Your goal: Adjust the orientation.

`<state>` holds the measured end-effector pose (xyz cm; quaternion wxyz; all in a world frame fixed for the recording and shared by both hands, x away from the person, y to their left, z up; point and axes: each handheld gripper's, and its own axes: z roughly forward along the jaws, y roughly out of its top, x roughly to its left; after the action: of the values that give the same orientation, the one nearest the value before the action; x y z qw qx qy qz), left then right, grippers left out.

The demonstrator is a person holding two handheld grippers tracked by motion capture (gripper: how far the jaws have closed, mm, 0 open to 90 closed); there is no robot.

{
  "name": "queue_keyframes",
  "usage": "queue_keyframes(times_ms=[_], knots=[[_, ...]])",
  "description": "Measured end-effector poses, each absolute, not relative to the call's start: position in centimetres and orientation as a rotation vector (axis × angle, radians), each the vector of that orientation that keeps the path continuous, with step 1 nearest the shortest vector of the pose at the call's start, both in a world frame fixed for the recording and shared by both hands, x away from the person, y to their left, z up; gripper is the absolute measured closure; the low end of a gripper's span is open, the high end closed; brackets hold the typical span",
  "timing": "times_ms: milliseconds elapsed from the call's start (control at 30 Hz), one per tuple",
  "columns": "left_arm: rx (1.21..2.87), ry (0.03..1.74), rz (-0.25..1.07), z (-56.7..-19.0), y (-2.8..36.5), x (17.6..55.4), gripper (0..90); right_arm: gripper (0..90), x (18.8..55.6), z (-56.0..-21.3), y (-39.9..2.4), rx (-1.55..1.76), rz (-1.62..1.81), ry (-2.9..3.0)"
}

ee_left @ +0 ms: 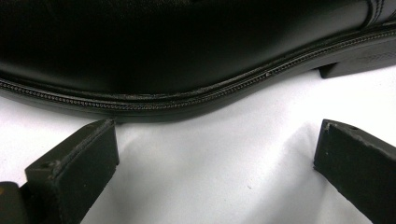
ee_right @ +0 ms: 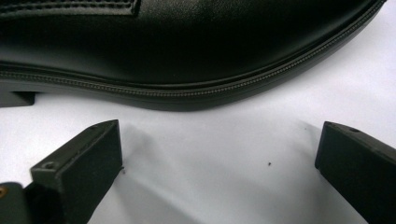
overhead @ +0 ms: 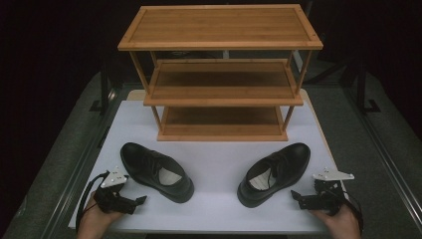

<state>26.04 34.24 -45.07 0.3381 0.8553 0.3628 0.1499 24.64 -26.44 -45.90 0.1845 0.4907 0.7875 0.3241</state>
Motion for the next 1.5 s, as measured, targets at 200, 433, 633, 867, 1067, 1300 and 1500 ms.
queue_keyframes(times_ms=[200,433,633,867,1067,1300,1500], knots=[[2.228,0.945,0.391,-45.1,34.2,26.0,0.0,0.3,24.7,-45.9,-26.5,1.384,0.919,2.22],[2.225,0.959,0.391,-45.0,34.3,26.0,0.0,0.3,24.6,-45.9,-26.4,1.382,0.911,2.219],[2.209,0.998,0.386,-44.4,35.0,25.0,7.1,0.3,24.6,-45.9,-26.4,1.381,0.912,2.218],[2.138,1.004,0.385,-43.3,36.6,23.9,26.6,0.3,24.6,-45.9,-26.4,1.38,0.912,2.217],[2.125,1.016,0.434,-42.4,37.1,24.1,48.6,0.3,24.6,-45.9,-26.4,1.38,0.912,2.217],[2.104,1.048,0.416,-41.3,37.6,25.0,72.7,0.3,24.6,-45.9,-26.4,1.378,0.912,2.216],[2.112,1.088,0.366,-40.7,38.2,26.2,89.9,0.3,24.6,-45.9,-26.4,1.379,0.913,2.216]])
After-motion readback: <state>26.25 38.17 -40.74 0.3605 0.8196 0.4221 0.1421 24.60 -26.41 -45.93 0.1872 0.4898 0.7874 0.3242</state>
